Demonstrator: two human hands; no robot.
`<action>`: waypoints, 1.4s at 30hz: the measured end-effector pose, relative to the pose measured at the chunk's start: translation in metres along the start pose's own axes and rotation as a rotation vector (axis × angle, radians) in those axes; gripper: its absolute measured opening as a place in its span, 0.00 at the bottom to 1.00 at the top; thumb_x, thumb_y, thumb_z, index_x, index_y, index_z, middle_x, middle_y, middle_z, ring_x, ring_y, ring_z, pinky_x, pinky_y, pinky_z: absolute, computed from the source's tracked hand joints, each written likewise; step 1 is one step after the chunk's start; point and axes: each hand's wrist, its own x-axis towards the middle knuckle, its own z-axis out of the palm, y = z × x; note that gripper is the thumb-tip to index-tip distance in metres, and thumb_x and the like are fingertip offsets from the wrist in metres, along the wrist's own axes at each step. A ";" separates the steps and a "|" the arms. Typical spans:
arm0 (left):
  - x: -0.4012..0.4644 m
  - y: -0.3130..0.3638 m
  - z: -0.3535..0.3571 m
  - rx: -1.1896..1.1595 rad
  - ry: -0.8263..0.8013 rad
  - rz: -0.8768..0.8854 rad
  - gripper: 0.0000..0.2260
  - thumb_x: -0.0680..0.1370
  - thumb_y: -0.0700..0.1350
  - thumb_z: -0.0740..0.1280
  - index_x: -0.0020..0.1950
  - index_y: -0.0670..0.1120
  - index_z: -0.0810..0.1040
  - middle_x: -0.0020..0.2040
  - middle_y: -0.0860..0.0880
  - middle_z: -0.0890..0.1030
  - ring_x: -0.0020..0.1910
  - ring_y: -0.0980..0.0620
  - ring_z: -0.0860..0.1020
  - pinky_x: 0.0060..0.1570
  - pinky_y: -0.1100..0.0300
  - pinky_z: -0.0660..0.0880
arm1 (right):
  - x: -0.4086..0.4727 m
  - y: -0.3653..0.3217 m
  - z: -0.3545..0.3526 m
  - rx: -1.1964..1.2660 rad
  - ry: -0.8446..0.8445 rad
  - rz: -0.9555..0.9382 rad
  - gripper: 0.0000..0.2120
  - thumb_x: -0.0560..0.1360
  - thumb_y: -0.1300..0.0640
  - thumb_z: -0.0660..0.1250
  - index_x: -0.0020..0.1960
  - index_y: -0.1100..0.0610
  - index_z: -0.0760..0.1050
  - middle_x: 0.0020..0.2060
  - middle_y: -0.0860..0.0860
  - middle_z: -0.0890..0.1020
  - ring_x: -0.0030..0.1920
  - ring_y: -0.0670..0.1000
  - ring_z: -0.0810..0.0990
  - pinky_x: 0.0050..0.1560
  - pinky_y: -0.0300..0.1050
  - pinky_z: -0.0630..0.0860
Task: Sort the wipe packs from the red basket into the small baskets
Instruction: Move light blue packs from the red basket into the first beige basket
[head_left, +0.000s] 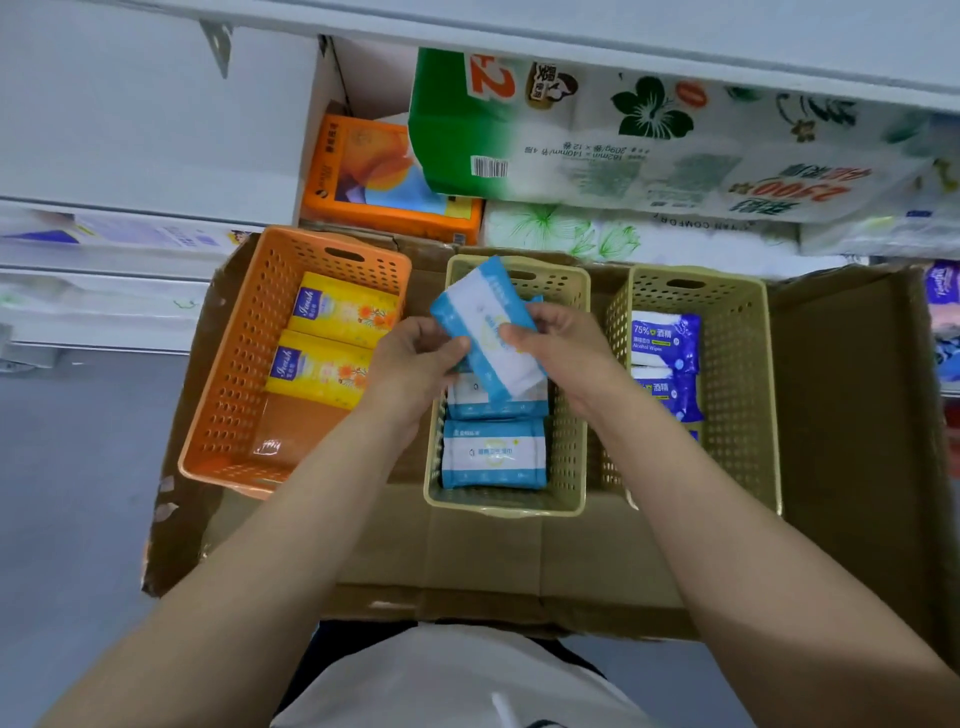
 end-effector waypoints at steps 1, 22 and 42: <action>0.003 -0.004 0.002 0.126 0.074 0.052 0.09 0.76 0.44 0.73 0.54 0.48 0.77 0.49 0.51 0.81 0.46 0.53 0.81 0.38 0.63 0.75 | 0.010 -0.004 -0.007 -0.078 0.076 -0.037 0.13 0.72 0.62 0.75 0.56 0.58 0.81 0.50 0.53 0.86 0.44 0.48 0.85 0.40 0.39 0.81; 0.023 -0.029 -0.009 0.294 -0.031 -0.002 0.21 0.78 0.39 0.68 0.70 0.56 0.74 0.51 0.48 0.83 0.53 0.51 0.81 0.54 0.48 0.80 | 0.091 0.026 0.009 -1.228 0.168 -0.331 0.20 0.77 0.52 0.69 0.68 0.50 0.75 0.62 0.52 0.80 0.65 0.55 0.73 0.61 0.54 0.73; 0.023 -0.030 -0.003 0.291 0.005 0.000 0.21 0.79 0.40 0.67 0.70 0.57 0.74 0.52 0.49 0.81 0.54 0.51 0.80 0.51 0.51 0.81 | 0.082 0.027 0.018 -1.468 0.208 -0.299 0.26 0.75 0.47 0.70 0.71 0.52 0.69 0.64 0.55 0.71 0.67 0.56 0.67 0.61 0.53 0.71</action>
